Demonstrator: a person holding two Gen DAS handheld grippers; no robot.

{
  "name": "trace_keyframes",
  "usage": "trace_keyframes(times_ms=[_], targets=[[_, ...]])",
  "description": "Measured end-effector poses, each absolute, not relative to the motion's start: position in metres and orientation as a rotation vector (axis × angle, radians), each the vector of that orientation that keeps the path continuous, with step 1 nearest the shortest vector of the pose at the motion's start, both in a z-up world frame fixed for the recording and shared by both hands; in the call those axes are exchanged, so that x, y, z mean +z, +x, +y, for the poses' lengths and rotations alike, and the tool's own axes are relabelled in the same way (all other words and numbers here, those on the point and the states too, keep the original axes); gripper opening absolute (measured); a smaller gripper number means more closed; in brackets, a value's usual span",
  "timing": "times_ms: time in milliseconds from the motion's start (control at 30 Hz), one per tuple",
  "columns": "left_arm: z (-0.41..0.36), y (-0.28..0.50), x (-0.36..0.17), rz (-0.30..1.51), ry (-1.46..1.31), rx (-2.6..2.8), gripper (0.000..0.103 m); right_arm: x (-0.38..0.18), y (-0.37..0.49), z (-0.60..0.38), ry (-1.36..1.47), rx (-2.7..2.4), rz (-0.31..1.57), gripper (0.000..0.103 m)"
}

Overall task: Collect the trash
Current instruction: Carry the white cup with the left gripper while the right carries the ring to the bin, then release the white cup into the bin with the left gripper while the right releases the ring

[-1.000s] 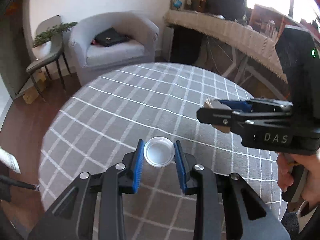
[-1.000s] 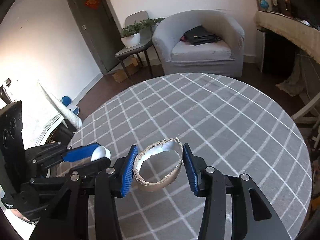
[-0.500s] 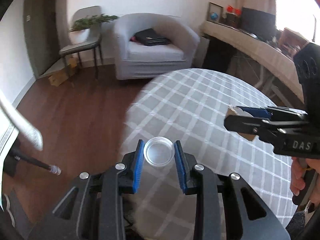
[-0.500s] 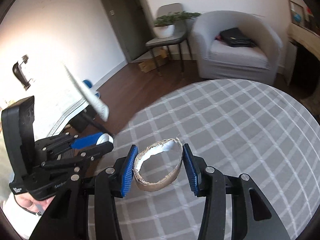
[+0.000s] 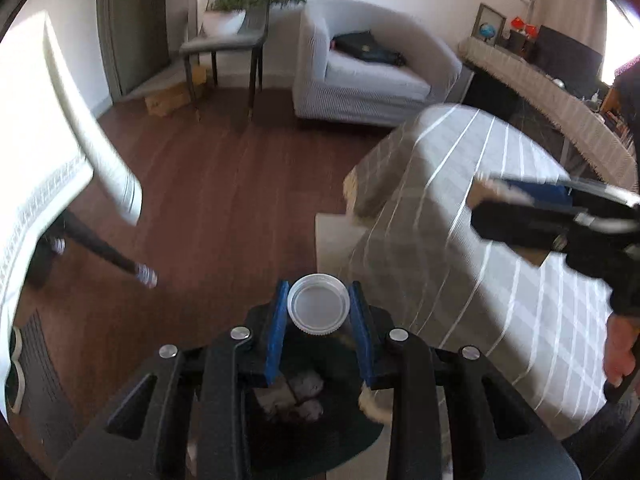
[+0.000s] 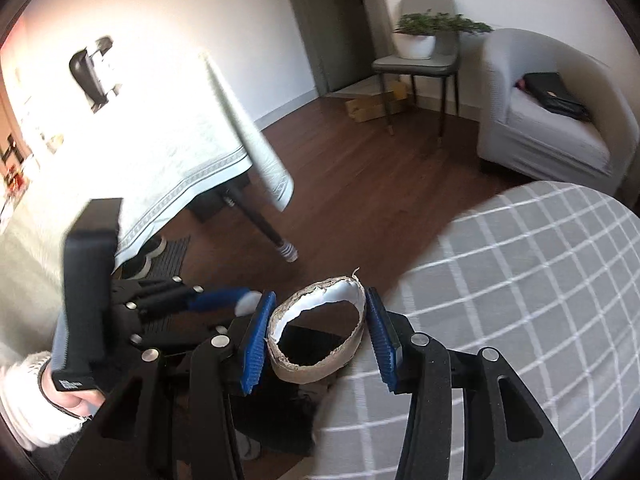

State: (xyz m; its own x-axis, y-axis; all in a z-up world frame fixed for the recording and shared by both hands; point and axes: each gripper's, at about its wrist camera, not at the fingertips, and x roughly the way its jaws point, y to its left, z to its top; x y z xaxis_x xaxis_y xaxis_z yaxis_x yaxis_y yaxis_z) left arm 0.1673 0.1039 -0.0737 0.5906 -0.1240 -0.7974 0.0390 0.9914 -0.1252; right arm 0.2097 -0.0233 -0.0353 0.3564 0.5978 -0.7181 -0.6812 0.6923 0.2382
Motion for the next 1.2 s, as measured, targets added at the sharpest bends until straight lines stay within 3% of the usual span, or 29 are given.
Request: trace_keyframes(times_ms=[467,567,800,1200], targets=[[0.141,0.137,-0.151,1.177,-0.098,-0.097,0.033,-0.070,0.207,0.040,-0.210,0.824,0.972,0.046],[0.148,0.132,-0.158,1.205,-0.099,-0.095,0.042,-0.075,0.205,0.054,-0.230,0.821,0.988,0.046],[0.168,0.129,-0.143,1.166,-0.123,-0.079,0.052,-0.099,0.204,0.075,-0.261,0.811,1.047,0.046],[0.188,0.124,-0.094,1.008,-0.091,0.000,0.051,-0.147,0.199,0.098,-0.301,0.802,1.167,0.046]])
